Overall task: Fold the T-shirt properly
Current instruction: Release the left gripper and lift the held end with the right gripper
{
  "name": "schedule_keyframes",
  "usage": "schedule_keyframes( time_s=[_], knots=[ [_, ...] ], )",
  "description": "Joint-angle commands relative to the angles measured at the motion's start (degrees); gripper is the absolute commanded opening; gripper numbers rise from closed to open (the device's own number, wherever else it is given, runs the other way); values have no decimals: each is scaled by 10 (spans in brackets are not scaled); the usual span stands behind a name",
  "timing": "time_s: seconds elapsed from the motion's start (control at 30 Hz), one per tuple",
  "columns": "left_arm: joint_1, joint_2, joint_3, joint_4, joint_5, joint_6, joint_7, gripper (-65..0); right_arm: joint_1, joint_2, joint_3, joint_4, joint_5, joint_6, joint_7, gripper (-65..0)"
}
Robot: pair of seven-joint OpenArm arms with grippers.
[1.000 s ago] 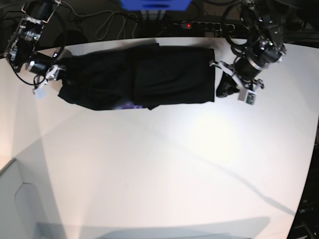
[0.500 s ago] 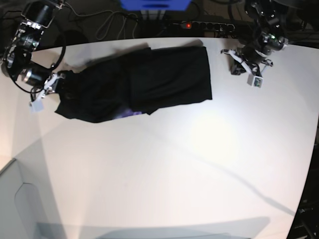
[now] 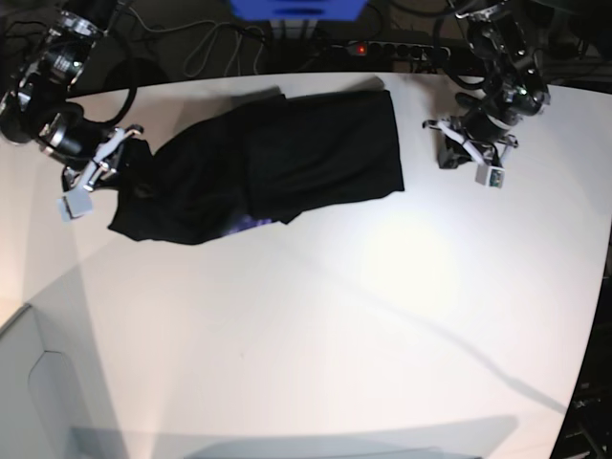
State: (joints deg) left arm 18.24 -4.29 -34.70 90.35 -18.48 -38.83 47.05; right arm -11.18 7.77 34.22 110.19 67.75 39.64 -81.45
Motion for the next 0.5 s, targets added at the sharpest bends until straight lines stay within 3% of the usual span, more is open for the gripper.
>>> schedule_keyframes(
  time_s=[0.0,0.13,0.33,0.47],
  knots=[
    [8,-1,1,-5,37,4,42,-650,3,4,2,22,18,4,14,-650],
    [8,-1,2,-5,37,4,42,-650,-13,3,-37,44,18,4,14,-650],
    [9,-1,2,-5,37,1,42,-650,-10,3,-133,45,18,-124,14,-650],
    [10,-1,2,-5,37,0,42,-650,-7,3,-203,46,19,-131,22,-650]
  ],
)
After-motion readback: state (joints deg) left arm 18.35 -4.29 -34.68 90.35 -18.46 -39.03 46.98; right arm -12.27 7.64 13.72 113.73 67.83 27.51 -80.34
